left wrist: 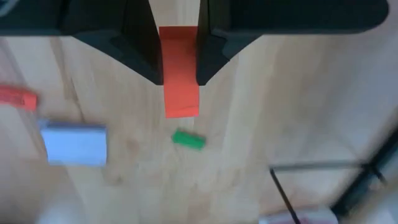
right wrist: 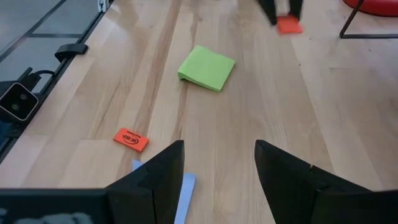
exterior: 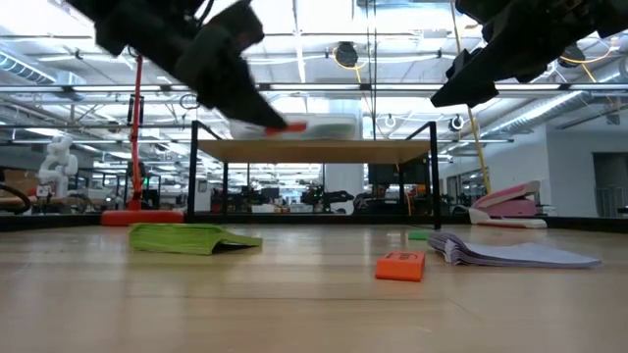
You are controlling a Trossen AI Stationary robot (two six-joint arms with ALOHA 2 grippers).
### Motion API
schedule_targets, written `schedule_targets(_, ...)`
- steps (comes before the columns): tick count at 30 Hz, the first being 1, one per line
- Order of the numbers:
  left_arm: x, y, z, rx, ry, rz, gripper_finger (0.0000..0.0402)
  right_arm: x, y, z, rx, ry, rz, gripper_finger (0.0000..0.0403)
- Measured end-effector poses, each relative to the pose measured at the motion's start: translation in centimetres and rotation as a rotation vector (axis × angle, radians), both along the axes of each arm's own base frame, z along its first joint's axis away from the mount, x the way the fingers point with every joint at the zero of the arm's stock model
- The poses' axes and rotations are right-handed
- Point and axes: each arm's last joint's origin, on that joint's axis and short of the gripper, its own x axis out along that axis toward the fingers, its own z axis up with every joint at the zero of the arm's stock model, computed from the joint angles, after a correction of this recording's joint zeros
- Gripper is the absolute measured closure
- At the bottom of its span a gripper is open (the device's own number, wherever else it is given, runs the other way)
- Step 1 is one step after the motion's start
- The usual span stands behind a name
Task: Pack school essentials
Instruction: Put the orange eraser into the pink supply box on the shelf
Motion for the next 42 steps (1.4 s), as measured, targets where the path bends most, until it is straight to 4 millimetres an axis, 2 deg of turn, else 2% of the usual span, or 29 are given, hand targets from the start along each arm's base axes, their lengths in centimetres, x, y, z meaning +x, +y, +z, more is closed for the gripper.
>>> schedule_targets(16,2.3,2.4,8.3,0.102,0.062,0.031,0.0314,0.0,0.0,0.0,0.008,0.001,-0.006,0.0212)
schedule_targets(24,2.7,5.1,12.5,0.178,0.022,0.062,0.0314,0.0,0.0,0.0,0.008,0.001,-0.006,0.0212)
schedule_targets(32,2.3,8.9,14.4,0.170,-0.004,0.097,0.0314,0.0,0.0,0.0,0.008,0.001,-0.005,0.0212)
schedule_targets(42,1.5,14.0,14.7,0.191,-0.026,0.152,0.0314,0.0,0.0,0.0,-0.001,0.000,0.000,0.0212)
